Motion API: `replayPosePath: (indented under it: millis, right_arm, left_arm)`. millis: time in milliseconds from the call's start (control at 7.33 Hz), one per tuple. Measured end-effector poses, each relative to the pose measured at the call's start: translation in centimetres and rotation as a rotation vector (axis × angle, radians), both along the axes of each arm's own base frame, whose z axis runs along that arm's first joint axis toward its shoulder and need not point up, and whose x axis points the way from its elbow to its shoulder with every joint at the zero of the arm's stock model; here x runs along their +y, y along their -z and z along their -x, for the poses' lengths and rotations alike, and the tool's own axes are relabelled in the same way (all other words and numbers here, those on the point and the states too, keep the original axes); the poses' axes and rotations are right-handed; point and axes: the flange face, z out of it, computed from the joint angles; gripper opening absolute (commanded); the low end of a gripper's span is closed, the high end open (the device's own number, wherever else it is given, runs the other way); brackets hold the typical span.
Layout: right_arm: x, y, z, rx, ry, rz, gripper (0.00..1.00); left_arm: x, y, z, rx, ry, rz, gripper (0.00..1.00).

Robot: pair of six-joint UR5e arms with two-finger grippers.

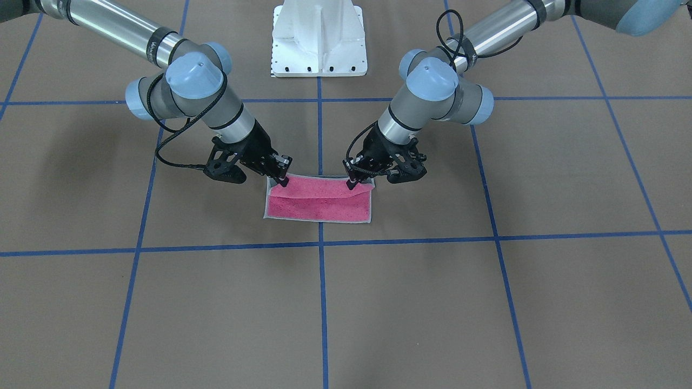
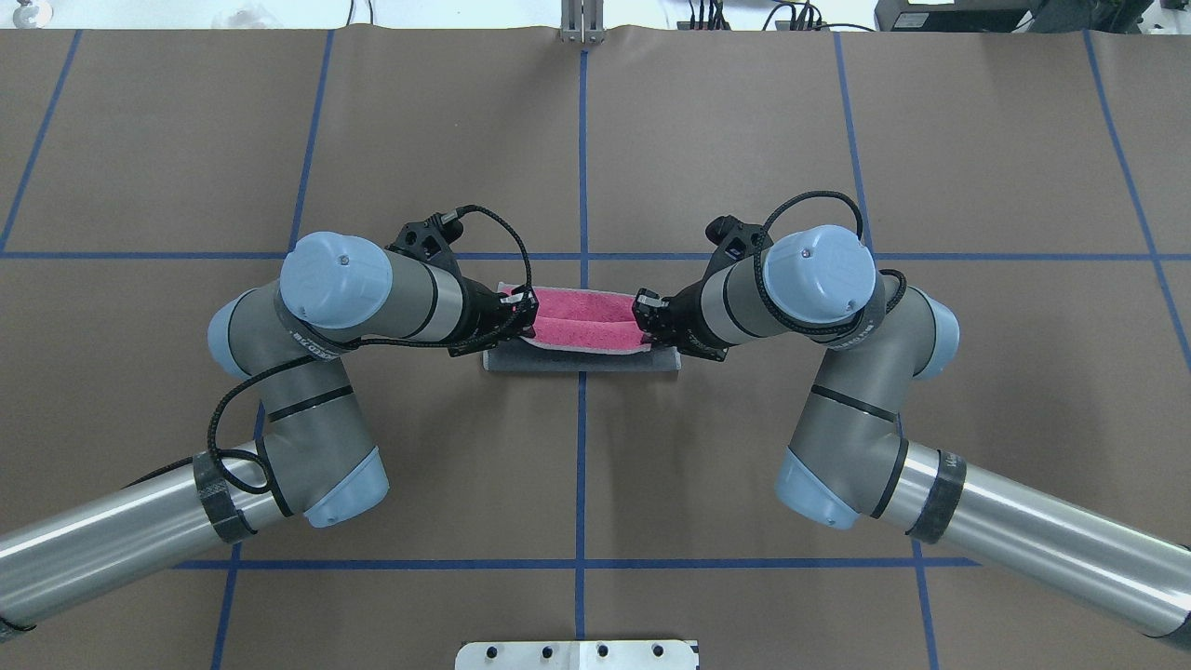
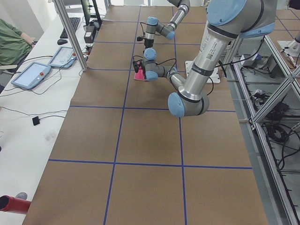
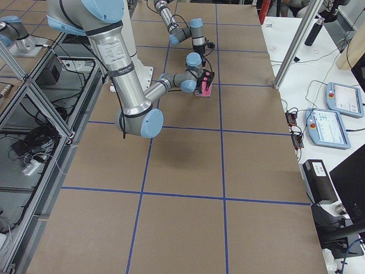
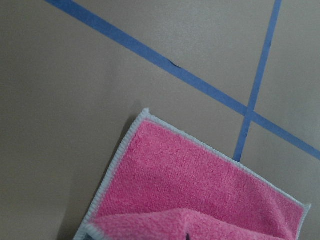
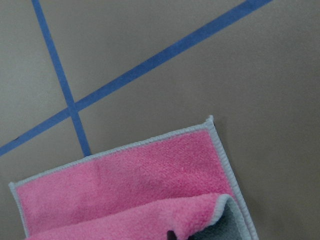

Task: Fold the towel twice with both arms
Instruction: 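Lay the held edge onto the far edge with both grippers, then open both grippers and raise the right gripper away from the towel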

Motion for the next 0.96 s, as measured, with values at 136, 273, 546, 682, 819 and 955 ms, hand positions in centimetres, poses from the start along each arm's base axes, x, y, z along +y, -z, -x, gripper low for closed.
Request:
replayPosePath:
  millis: [136,273,546,682,819,955]
  right_arm:
    - [-0.21,-0.04,-0.09,0.001,-0.003,0.001,0.0]
    - [-0.45,-0.22,-0.15,0.004,-0.007,0.003,0.0]
    - [-0.85,-0.46,-0.26,0.009,-0.013,0.006,0.0]
    - [-0.93,-0.55,-0.26,0.011,-0.013,0.007,0.0]
    - [-0.99,-0.6,-0.23,0.012,-0.014,0.008,0.0]
    - [-1.02,-0.59,-0.21,0.012,-0.014,0.008,0.0]
  left_arm:
    - [-0.15,-0.12,0.02,-0.002,0.002,0.002,0.0]
    - [-0.27,-0.13,0.08,-0.003,0.004,0.003,0.0]
    - [-0.6,-0.13,0.31,-0.003,0.01,0.003,0.0]
    - [-0.71,-0.17,0.36,-0.004,0.012,0.004,0.0]
    - [-0.76,-0.19,0.36,-0.005,0.012,0.005,0.0]
    - [-0.82,-0.21,0.32,-0.006,0.013,0.006,0.0]
